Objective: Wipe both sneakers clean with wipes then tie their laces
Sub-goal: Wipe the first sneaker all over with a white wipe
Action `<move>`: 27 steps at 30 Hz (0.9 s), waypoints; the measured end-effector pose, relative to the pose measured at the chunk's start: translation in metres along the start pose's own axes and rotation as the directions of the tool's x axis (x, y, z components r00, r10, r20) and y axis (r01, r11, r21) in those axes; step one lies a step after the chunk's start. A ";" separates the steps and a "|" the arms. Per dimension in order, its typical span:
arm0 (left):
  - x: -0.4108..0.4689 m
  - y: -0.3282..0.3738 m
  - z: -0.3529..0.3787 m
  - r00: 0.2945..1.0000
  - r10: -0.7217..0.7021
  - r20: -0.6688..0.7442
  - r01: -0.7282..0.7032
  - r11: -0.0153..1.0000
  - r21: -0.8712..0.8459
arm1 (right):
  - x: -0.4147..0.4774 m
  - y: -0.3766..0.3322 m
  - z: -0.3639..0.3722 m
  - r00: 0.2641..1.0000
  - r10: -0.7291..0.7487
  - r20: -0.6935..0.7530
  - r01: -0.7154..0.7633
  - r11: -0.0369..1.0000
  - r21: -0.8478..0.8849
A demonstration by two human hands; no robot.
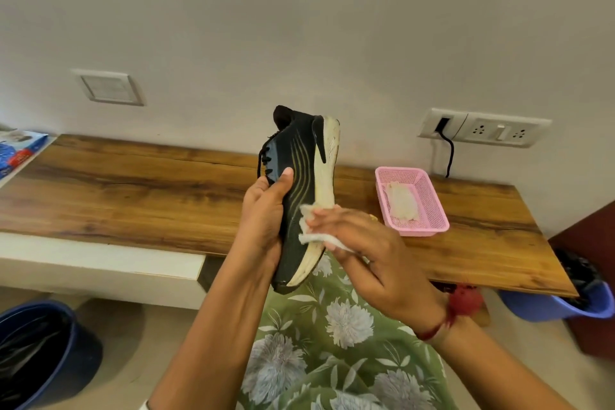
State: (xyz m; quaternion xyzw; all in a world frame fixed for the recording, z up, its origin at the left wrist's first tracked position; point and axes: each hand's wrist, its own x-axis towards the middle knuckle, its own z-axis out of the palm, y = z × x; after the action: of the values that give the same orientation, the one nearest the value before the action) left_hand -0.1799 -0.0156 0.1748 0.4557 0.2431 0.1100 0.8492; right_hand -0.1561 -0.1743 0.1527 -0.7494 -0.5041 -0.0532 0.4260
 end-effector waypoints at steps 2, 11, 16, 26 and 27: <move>0.000 -0.001 0.002 1.000 0.003 -0.005 -0.003 1.000 0.016 | 0.003 0.000 -0.008 1.000 0.016 -0.004 -0.015 0.991 0.131; 0.001 0.010 0.009 0.997 0.034 -0.067 -0.034 0.999 0.002 | 0.025 0.012 -0.015 0.995 0.086 -0.050 -0.086 0.996 0.016; 0.005 0.009 0.009 0.993 0.011 -0.113 -0.011 1.000 -0.003 | -0.004 -0.001 0.005 0.995 -0.032 -0.092 0.026 0.998 -0.061; 0.007 0.005 0.007 0.995 -0.031 -0.097 0.038 0.996 0.077 | 0.019 -0.013 -0.027 0.906 0.352 -0.233 -0.213 0.857 0.469; 0.006 0.006 0.008 0.995 -0.032 -0.096 0.040 0.996 0.080 | 0.025 -0.009 -0.029 0.914 0.299 -0.275 -0.196 0.918 0.346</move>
State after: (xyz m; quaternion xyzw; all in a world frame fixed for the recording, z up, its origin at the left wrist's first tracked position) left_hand -0.1703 -0.0157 0.1815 0.4797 0.2957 0.1062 0.8192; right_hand -0.1417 -0.1754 0.1888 -0.7123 -0.3295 -0.0398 0.6184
